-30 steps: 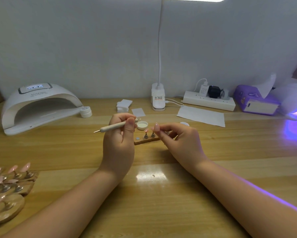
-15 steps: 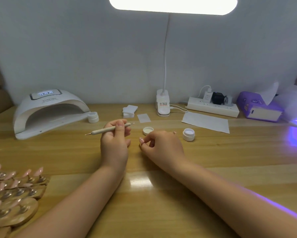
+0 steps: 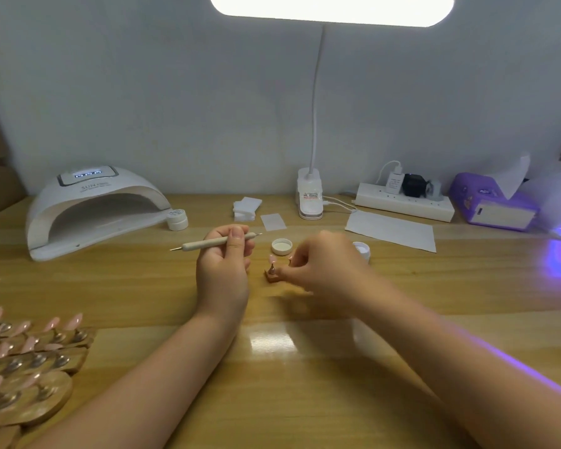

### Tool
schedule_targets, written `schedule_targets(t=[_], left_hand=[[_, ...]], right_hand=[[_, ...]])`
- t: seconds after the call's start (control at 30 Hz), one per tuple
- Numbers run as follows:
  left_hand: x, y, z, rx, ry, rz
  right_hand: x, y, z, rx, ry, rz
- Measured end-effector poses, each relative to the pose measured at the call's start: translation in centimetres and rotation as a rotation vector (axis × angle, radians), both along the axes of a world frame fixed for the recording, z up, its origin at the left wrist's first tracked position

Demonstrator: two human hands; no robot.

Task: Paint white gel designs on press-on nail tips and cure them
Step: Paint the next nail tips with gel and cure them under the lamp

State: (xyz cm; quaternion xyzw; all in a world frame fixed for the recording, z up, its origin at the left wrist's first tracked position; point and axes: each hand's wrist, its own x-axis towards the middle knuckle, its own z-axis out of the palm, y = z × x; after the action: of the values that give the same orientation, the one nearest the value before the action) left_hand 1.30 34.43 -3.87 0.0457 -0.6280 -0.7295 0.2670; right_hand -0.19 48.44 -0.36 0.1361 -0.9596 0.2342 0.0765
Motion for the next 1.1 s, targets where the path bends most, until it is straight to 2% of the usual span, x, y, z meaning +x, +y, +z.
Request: schedule_targets(t=[0.1,0.17,0.23,0.33,0.43,0.77,0.9,1.0,1.1], left_hand=[[0.2,0.1,0.0,-0.036,0.025,-0.007],[0.3,0.2,0.0,-0.058,0.033,-0.018],[0.4,0.4,0.0,-0.069,0.041,-0.03],[0.5,0.4,0.0,-0.113,0.049,-0.037],[0.6,0.4,-0.1,-0.15,0.066,-0.038],[1.7,1.0,0.4,-0.309,0.163,-0.11],[2.5,1.2,1.4,-0.36,0.248,-0.121],[2.8,1.5,2.0,-0.39,0.317,-0.105],[3.0,1.6,2.3,-0.469,0.358,-0.08]], right_hand=[[-1.4,3.2,1.7,0.021,0.087,-0.114],[-2.3,6.1,1.6,-0.036,0.135,-0.229],[-2.8,8.8,0.6,-0.12,0.072,-0.28],[-3.2,11.1,-1.0,0.028,-0.085,-0.281],[-3.5,11.6,-2.1,0.135,-0.149,-0.283],[-3.1,10.4,-2.8,-0.081,-0.039,-0.267],[-2.3,9.0,-1.8,-0.242,0.165,-0.122],[-1.0,7.2,-0.7,-0.357,0.144,0.075],[0.2,5.5,-0.4,-0.291,0.139,0.165]])
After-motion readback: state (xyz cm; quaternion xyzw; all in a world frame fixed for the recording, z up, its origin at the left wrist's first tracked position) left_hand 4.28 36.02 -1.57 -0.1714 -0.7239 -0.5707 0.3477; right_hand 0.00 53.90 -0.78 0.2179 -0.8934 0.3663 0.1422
